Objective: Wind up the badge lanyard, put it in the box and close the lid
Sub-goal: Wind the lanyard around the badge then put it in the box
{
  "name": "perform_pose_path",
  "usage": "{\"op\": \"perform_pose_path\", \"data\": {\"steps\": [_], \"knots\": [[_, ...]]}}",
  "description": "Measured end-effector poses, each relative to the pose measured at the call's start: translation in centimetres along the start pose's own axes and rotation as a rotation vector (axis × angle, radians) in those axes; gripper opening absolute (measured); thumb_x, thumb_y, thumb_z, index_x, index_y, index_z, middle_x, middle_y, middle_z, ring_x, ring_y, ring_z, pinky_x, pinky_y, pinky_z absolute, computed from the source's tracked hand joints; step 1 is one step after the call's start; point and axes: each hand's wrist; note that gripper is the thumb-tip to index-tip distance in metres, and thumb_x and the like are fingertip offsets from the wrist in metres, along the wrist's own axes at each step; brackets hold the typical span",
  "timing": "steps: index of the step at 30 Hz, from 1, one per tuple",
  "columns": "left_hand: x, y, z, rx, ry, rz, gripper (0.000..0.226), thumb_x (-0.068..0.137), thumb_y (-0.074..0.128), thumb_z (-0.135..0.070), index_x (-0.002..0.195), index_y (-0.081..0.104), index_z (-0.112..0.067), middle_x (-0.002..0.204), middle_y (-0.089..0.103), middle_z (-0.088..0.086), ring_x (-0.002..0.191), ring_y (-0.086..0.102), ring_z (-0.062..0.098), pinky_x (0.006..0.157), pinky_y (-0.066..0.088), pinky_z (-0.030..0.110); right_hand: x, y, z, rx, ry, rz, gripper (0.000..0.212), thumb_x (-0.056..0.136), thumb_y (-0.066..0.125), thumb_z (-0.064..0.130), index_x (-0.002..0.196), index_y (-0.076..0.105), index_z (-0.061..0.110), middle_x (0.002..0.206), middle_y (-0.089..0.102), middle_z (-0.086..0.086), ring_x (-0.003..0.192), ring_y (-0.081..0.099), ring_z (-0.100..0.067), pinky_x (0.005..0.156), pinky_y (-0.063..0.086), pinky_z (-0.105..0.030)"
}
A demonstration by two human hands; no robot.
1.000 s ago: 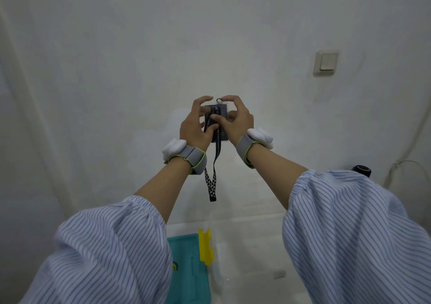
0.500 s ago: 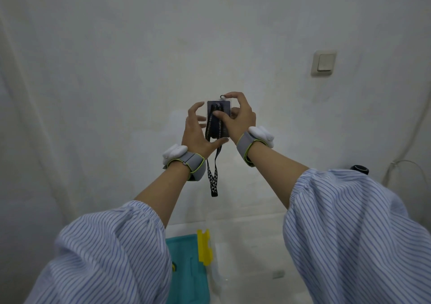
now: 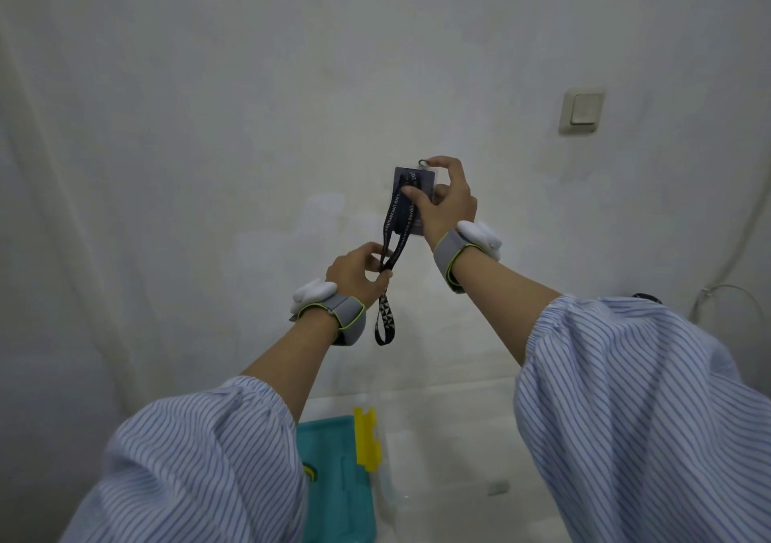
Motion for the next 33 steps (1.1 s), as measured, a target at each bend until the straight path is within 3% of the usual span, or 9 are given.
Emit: {"op": "perform_pose_path", "data": {"steps": [3, 10, 12, 15, 20, 25, 28, 30, 33], "knots": [[-0.4, 0.0, -0.2, -0.017, 0.012, -0.005, 0.037, 0.071, 0.047, -0.032, 0.101, 0.066, -0.022, 0.090, 0.073, 0.001, 0.090, 0.067, 0.023, 0.083, 0.053, 0.041, -0.1, -0.2, -0.1, 0.000, 0.018, -0.015, 0.032, 0.084, 0.069, 0.018, 0.111, 0.053, 0.023, 0.050, 0.048, 0.008, 0.044, 0.049, -0.002, 0.044, 0.040, -0.008], [-0.5, -0.2, -0.2, 0.028, 0.229, -0.217, 0.038, 0.077, 0.045, -0.040, 0.079, 0.069, -0.011, 0.076, 0.067, 0.007, 0.074, 0.064, 0.025, 0.071, 0.053, 0.042, 0.0, -0.5, -0.7, -0.020, 0.039, -0.041, 0.032, 0.083, 0.069, 0.020, 0.110, 0.052, 0.025, 0.050, 0.048, 0.010, 0.048, 0.047, -0.007, 0.046, 0.042, -0.011], [-0.4, -0.3, -0.3, 0.012, 0.279, -0.286, 0.039, 0.078, 0.047, -0.040, 0.075, 0.066, -0.007, 0.071, 0.064, 0.008, 0.068, 0.062, 0.026, 0.065, 0.052, 0.036, -0.1, -0.5, -0.8, -0.018, 0.051, -0.033, 0.032, 0.084, 0.069, 0.020, 0.111, 0.052, 0.025, 0.051, 0.049, 0.010, 0.048, 0.047, -0.006, 0.045, 0.041, -0.010], [-0.1, -0.3, -0.6, -0.038, 0.306, -0.367, 0.039, 0.079, 0.053, -0.041, 0.072, 0.063, -0.004, 0.071, 0.061, 0.010, 0.067, 0.053, 0.013, 0.062, 0.040, 0.020, -0.2, -0.5, -1.1, -0.022, 0.064, -0.021, 0.033, 0.084, 0.069, 0.020, 0.112, 0.052, 0.024, 0.053, 0.050, 0.009, 0.050, 0.049, -0.005, 0.041, 0.038, -0.006], [0.5, -0.7, -1.7, -0.153, 0.278, -0.431, 0.046, 0.082, 0.051, -0.042, 0.078, 0.064, 0.002, 0.082, 0.058, 0.015, 0.072, 0.045, 0.008, 0.066, 0.033, 0.004, -0.8, -0.1, -1.9, -0.056, 0.077, 0.016, 0.032, 0.083, 0.069, 0.021, 0.110, 0.051, 0.025, 0.053, 0.050, 0.007, 0.051, 0.049, -0.009, 0.048, 0.040, -0.019], [1.3, -0.9, -2.6, -0.244, 0.097, -0.400, 0.037, 0.093, 0.047, -0.031, 0.094, 0.066, 0.001, 0.101, 0.055, 0.016, 0.087, 0.052, 0.020, 0.074, 0.035, 0.016, -1.1, 0.2, -2.0, -0.012, 0.112, 0.069, 0.033, 0.082, 0.071, 0.019, 0.108, 0.052, 0.026, 0.059, 0.057, -0.001, 0.056, 0.053, -0.015, 0.048, 0.045, -0.016], [1.8, -1.0, -3.1, -0.244, 0.038, -0.336, 0.031, 0.100, 0.040, -0.022, 0.104, 0.060, 0.002, 0.109, 0.049, 0.017, 0.090, 0.047, 0.018, 0.078, 0.030, 0.011, -1.3, 0.4, -1.8, 0.018, 0.113, 0.088, 0.033, 0.080, 0.073, 0.018, 0.105, 0.053, 0.027, 0.065, 0.064, -0.011, 0.060, 0.057, -0.019, 0.045, 0.044, -0.010], [2.2, -0.9, -3.2, -0.237, 0.030, -0.304, 0.032, 0.101, 0.036, -0.021, 0.107, 0.055, 0.004, 0.111, 0.047, 0.020, 0.088, 0.042, 0.016, 0.078, 0.032, 0.014, -1.3, 0.5, -1.5, 0.042, 0.118, 0.114, 0.034, 0.079, 0.073, 0.017, 0.106, 0.054, 0.026, 0.066, 0.066, -0.009, 0.062, 0.060, -0.019, 0.045, 0.044, -0.007], [2.6, -0.6, -3.1, -0.274, 0.007, -0.284, 0.031, 0.101, 0.034, -0.023, 0.108, 0.048, 0.003, 0.104, 0.040, 0.011, 0.088, 0.041, 0.019, 0.079, 0.038, 0.024, -1.4, 0.6, -1.1, 0.045, 0.113, 0.156, 0.033, 0.078, 0.073, 0.014, 0.102, 0.055, 0.027, 0.060, 0.065, -0.001, 0.061, 0.063, -0.014, 0.047, 0.044, -0.006]]}}
Point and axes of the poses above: each hand's wrist, its own x-axis towards the middle knuckle, its own y-axis out of the palm, z = x × y
